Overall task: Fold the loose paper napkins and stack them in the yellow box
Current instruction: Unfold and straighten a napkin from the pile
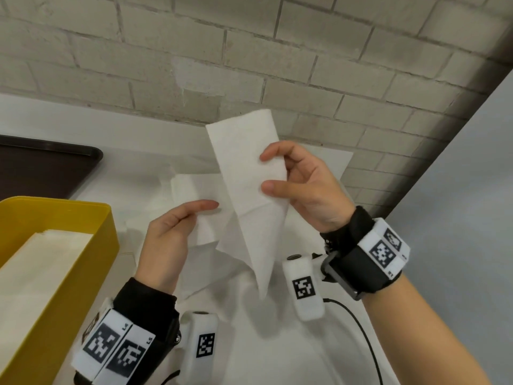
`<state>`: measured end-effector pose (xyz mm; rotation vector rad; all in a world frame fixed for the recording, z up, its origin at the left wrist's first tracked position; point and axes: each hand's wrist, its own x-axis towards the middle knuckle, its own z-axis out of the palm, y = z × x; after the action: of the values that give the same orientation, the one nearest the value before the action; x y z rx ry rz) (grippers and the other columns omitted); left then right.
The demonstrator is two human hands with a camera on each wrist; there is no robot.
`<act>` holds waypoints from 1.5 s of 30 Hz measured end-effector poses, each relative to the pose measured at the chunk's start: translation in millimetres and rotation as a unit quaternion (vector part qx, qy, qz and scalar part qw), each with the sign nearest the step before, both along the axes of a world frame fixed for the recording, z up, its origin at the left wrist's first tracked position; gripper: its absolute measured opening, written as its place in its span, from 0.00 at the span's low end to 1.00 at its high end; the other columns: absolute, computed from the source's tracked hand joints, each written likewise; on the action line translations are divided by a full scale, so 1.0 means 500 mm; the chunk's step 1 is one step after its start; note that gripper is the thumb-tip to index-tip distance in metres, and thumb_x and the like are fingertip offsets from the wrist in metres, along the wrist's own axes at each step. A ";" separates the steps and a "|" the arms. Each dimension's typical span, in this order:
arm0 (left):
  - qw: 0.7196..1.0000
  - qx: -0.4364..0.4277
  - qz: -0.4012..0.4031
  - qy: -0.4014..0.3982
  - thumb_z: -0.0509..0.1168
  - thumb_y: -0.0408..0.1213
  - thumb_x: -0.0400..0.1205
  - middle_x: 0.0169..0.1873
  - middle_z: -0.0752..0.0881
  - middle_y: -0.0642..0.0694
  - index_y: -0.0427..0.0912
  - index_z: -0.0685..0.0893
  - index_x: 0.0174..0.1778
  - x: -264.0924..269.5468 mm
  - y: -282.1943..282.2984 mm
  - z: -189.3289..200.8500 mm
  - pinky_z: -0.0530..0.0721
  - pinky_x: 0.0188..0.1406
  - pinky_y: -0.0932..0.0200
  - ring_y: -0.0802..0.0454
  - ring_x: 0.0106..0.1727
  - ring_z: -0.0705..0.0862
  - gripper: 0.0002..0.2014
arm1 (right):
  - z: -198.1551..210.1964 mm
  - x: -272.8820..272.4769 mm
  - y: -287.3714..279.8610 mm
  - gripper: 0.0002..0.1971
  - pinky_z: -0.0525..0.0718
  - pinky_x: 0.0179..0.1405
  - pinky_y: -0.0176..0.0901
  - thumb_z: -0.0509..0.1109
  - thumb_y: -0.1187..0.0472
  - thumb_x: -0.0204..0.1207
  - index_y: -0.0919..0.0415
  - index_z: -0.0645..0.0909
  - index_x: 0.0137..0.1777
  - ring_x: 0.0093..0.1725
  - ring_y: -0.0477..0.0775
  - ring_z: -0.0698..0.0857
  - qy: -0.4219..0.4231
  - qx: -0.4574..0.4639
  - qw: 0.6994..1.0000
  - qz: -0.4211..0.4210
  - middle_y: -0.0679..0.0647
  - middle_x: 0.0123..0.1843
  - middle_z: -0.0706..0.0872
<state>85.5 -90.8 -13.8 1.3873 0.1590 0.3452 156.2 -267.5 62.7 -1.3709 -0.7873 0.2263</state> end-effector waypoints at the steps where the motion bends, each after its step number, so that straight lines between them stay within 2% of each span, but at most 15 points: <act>1: 1.000 -0.023 -0.013 -0.010 0.54 0.25 0.82 0.47 0.91 0.54 0.55 0.92 0.36 -0.002 -0.004 0.007 0.74 0.71 0.47 0.53 0.61 0.84 0.26 | -0.007 -0.002 0.010 0.20 0.82 0.50 0.35 0.74 0.77 0.61 0.56 0.77 0.48 0.51 0.42 0.82 -0.005 -0.023 1.000 -0.014 0.49 0.50 0.81; 3: 0.995 -0.085 -0.051 -0.024 0.59 0.39 0.80 0.48 0.91 0.49 0.49 0.92 0.39 -0.010 -0.012 0.025 0.79 0.64 0.47 0.50 0.57 0.86 0.15 | -0.021 -0.008 0.028 0.21 0.82 0.51 0.35 0.72 0.79 0.66 0.55 0.75 0.50 0.51 0.38 0.82 -0.004 -0.070 0.997 -0.037 0.47 0.51 0.79; 6: 0.992 -0.100 -0.080 -0.023 0.57 0.56 0.72 0.48 0.91 0.45 0.43 0.89 0.46 -0.017 -0.016 0.034 0.84 0.55 0.53 0.51 0.53 0.88 0.23 | -0.036 -0.016 0.044 0.18 0.81 0.58 0.39 0.72 0.72 0.71 0.51 0.73 0.54 0.55 0.42 0.80 0.006 -0.115 0.993 -0.039 0.47 0.55 0.78; 8: 0.993 -0.095 -0.070 -0.031 0.60 0.53 0.72 0.49 0.91 0.46 0.44 0.89 0.48 -0.018 -0.018 0.034 0.81 0.59 0.51 0.51 0.55 0.88 0.20 | -0.038 -0.019 0.049 0.17 0.79 0.63 0.43 0.69 0.67 0.74 0.48 0.72 0.56 0.59 0.45 0.78 0.010 -0.126 0.991 -0.038 0.49 0.58 0.78; 11: 0.993 -0.112 -0.017 -0.025 0.66 0.42 0.74 0.46 0.91 0.48 0.46 0.90 0.39 -0.014 -0.014 0.024 0.81 0.61 0.50 0.50 0.52 0.88 0.08 | -0.037 -0.020 0.049 0.21 0.82 0.62 0.48 0.68 0.63 0.72 0.42 0.69 0.60 0.58 0.54 0.81 0.023 -0.116 0.993 -0.028 0.60 0.59 0.80; 15: 0.993 -0.109 0.031 -0.033 0.65 0.36 0.79 0.41 0.91 0.51 0.45 0.88 0.38 -0.008 -0.007 0.018 0.81 0.58 0.53 0.52 0.50 0.88 0.08 | -0.039 -0.018 0.039 0.26 0.85 0.50 0.44 0.69 0.71 0.74 0.43 0.66 0.62 0.45 0.51 0.85 0.038 -0.100 0.993 -0.042 0.54 0.44 0.83; 19: 0.992 -0.106 0.058 -0.041 0.64 0.37 0.81 0.41 0.91 0.54 0.48 0.88 0.39 -0.004 -0.001 0.016 0.81 0.56 0.55 0.54 0.51 0.87 0.08 | -0.053 -0.018 0.037 0.24 0.85 0.47 0.49 0.70 0.73 0.72 0.47 0.67 0.58 0.41 0.53 0.86 0.088 -0.106 0.988 -0.072 0.55 0.43 0.85; 24: 0.993 -0.096 0.050 -0.038 0.64 0.38 0.80 0.43 0.91 0.52 0.47 0.88 0.40 -0.005 -0.005 0.019 0.81 0.60 0.51 0.52 0.53 0.87 0.08 | -0.064 -0.024 0.036 0.10 0.86 0.50 0.42 0.68 0.67 0.76 0.58 0.78 0.55 0.46 0.49 0.88 0.106 -0.125 0.985 -0.047 0.50 0.48 0.88; 31: 0.995 -0.078 0.031 -0.048 0.65 0.45 0.71 0.44 0.91 0.55 0.49 0.88 0.42 -0.010 -0.013 0.026 0.81 0.60 0.56 0.53 0.55 0.87 0.09 | -0.077 -0.026 0.044 0.08 0.84 0.56 0.46 0.64 0.68 0.79 0.58 0.79 0.55 0.52 0.51 0.87 0.064 -0.087 0.989 -0.103 0.52 0.52 0.87; 36: 0.994 -0.089 0.029 -0.059 0.67 0.48 0.75 0.52 0.89 0.53 0.52 0.87 0.50 -0.012 -0.011 0.028 0.74 0.71 0.47 0.52 0.60 0.85 0.11 | -0.073 -0.030 0.044 0.08 0.84 0.54 0.42 0.62 0.67 0.80 0.56 0.79 0.52 0.49 0.47 0.86 0.065 -0.028 0.990 -0.121 0.50 0.49 0.87; 37: 0.994 -0.085 0.027 -0.058 0.66 0.47 0.76 0.50 0.90 0.54 0.52 0.86 0.51 -0.012 -0.012 0.030 0.76 0.70 0.50 0.51 0.56 0.86 0.10 | -0.073 -0.030 0.046 0.08 0.84 0.54 0.42 0.62 0.67 0.80 0.56 0.79 0.52 0.48 0.47 0.86 0.065 -0.029 0.990 -0.121 0.50 0.49 0.87; 39: 0.995 -0.086 0.011 -0.058 0.63 0.43 0.76 0.45 0.90 0.57 0.51 0.85 0.50 -0.014 -0.017 0.032 0.84 0.53 0.66 0.55 0.44 0.89 0.10 | -0.079 -0.031 0.053 0.07 0.83 0.55 0.44 0.62 0.66 0.80 0.55 0.79 0.52 0.50 0.49 0.86 0.058 -0.047 0.989 -0.126 0.51 0.50 0.87; 40: 0.994 -0.090 -0.003 -0.060 0.63 0.44 0.74 0.45 0.91 0.56 0.50 0.86 0.50 -0.015 -0.019 0.030 0.85 0.47 0.68 0.58 0.46 0.89 0.11 | -0.083 -0.032 0.057 0.07 0.83 0.56 0.47 0.62 0.65 0.80 0.55 0.79 0.52 0.51 0.50 0.86 0.055 -0.057 0.989 -0.127 0.52 0.51 0.87; 42: 0.994 -0.095 -0.012 -0.053 0.65 0.46 0.70 0.49 0.91 0.51 0.49 0.87 0.50 -0.017 -0.021 0.026 0.87 0.50 0.59 0.54 0.52 0.88 0.14 | -0.089 -0.035 0.064 0.06 0.83 0.56 0.50 0.64 0.64 0.80 0.55 0.80 0.52 0.51 0.53 0.86 0.055 -0.073 0.988 -0.123 0.54 0.52 0.87; 45: 0.994 -0.103 -0.003 -0.042 0.64 0.47 0.71 0.46 0.91 0.49 0.49 0.91 0.41 -0.017 -0.015 0.024 0.88 0.49 0.53 0.50 0.51 0.89 0.12 | -0.092 -0.041 0.065 0.10 0.84 0.56 0.46 0.70 0.65 0.75 0.53 0.79 0.55 0.53 0.51 0.86 0.060 -0.079 0.991 -0.089 0.53 0.54 0.86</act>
<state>77.0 -98.4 -1.8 1.1667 0.1167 0.3709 135.6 -234.8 16.9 -1.5521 -0.5533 0.2318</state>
